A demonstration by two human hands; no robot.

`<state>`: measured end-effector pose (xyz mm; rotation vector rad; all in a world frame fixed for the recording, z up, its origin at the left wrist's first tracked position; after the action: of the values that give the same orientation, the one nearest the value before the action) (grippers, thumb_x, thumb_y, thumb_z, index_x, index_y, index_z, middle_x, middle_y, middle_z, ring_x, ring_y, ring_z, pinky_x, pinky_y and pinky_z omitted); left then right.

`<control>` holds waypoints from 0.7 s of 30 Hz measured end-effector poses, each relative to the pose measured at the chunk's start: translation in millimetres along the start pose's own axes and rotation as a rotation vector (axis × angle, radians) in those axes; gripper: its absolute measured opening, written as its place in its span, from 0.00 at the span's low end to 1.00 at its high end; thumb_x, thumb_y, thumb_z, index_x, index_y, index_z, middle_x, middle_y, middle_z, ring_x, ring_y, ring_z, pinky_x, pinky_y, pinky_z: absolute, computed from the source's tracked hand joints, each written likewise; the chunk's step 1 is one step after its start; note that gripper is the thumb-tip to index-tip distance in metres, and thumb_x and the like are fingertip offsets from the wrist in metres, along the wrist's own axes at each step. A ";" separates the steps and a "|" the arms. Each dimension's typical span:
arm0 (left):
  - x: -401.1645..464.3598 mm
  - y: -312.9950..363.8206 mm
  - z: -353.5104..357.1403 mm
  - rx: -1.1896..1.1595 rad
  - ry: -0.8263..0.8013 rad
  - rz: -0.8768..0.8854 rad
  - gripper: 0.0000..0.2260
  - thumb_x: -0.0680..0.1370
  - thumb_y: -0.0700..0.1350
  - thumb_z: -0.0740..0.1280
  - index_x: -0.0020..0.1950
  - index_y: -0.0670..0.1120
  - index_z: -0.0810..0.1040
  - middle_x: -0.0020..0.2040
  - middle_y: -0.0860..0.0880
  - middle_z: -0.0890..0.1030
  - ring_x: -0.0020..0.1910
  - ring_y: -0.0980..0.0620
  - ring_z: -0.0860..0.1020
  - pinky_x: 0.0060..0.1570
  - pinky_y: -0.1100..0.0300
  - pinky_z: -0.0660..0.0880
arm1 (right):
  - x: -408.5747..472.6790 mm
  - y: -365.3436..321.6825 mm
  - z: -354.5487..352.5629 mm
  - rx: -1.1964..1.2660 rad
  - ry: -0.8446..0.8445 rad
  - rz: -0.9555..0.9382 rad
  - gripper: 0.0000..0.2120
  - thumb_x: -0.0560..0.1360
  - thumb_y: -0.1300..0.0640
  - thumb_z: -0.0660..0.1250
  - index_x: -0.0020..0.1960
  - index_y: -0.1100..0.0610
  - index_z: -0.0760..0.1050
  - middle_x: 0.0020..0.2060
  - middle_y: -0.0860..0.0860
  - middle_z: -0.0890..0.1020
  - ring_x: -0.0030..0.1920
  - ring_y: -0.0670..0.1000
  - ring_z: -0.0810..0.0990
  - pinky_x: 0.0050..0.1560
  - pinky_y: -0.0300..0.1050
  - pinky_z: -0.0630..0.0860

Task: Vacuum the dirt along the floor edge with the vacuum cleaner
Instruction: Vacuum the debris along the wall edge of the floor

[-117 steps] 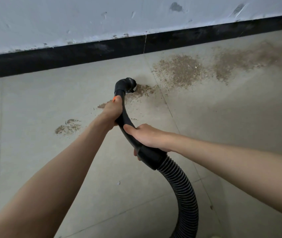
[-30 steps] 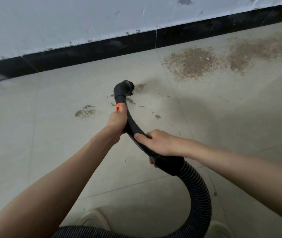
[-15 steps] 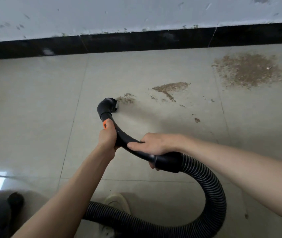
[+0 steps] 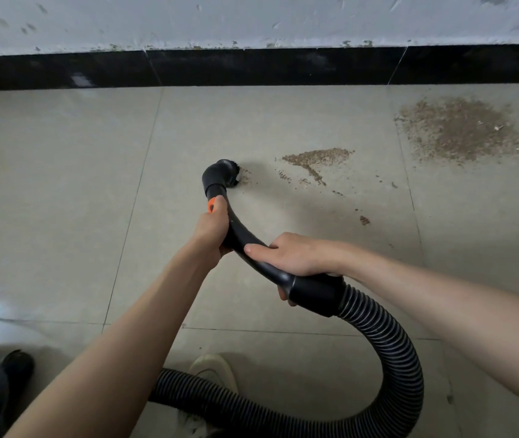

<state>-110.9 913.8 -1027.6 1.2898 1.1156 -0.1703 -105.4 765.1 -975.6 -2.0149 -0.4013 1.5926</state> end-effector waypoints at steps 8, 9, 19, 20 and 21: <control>-0.6 16.1 10.7 0.023 -0.048 0.027 0.15 0.81 0.51 0.54 0.55 0.40 0.68 0.41 0.46 0.72 0.40 0.49 0.74 0.37 0.55 0.74 | -4.1 -5.3 -9.4 0.048 0.044 -0.001 0.27 0.80 0.37 0.55 0.47 0.63 0.69 0.30 0.59 0.82 0.28 0.56 0.82 0.31 0.42 0.80; 0.2 19.1 8.2 0.026 -0.041 0.032 0.15 0.81 0.51 0.54 0.56 0.40 0.68 0.42 0.46 0.72 0.41 0.49 0.74 0.38 0.54 0.74 | -2.7 -8.4 -9.9 0.045 0.047 -0.011 0.27 0.80 0.37 0.55 0.47 0.63 0.69 0.30 0.58 0.82 0.28 0.55 0.82 0.31 0.42 0.79; -20.7 -15.4 -27.0 -0.056 0.063 -0.017 0.15 0.81 0.52 0.55 0.58 0.41 0.67 0.47 0.45 0.75 0.49 0.45 0.76 0.34 0.55 0.74 | -8.9 -6.5 16.5 -0.010 -0.118 -0.023 0.30 0.79 0.35 0.55 0.50 0.64 0.70 0.30 0.57 0.83 0.29 0.55 0.82 0.37 0.47 0.81; -24.5 -20.3 -22.2 -0.053 0.054 -0.017 0.15 0.81 0.52 0.55 0.58 0.41 0.67 0.47 0.45 0.74 0.48 0.46 0.76 0.33 0.56 0.74 | -12.4 0.0 18.2 -0.013 -0.118 -0.017 0.30 0.79 0.35 0.55 0.51 0.64 0.70 0.30 0.57 0.83 0.29 0.54 0.82 0.37 0.47 0.81; -27.6 -23.3 -16.2 -0.042 0.042 -0.015 0.16 0.81 0.52 0.55 0.58 0.40 0.67 0.46 0.46 0.74 0.46 0.46 0.76 0.33 0.56 0.74 | -16.2 6.6 18.6 -0.011 -0.110 -0.009 0.29 0.79 0.34 0.54 0.50 0.63 0.70 0.30 0.57 0.83 0.29 0.54 0.82 0.37 0.47 0.81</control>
<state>-149.2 906.4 -1020.9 1.2528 1.1592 -0.1315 -128.1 755.2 -969.4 -1.9364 -0.4608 1.7043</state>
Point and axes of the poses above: each hand's wrist, its own x-axis towards the middle knuckle, its own z-axis out of the palm, y = z × x, the point moved 6 cm from there along x, towards the middle knuckle
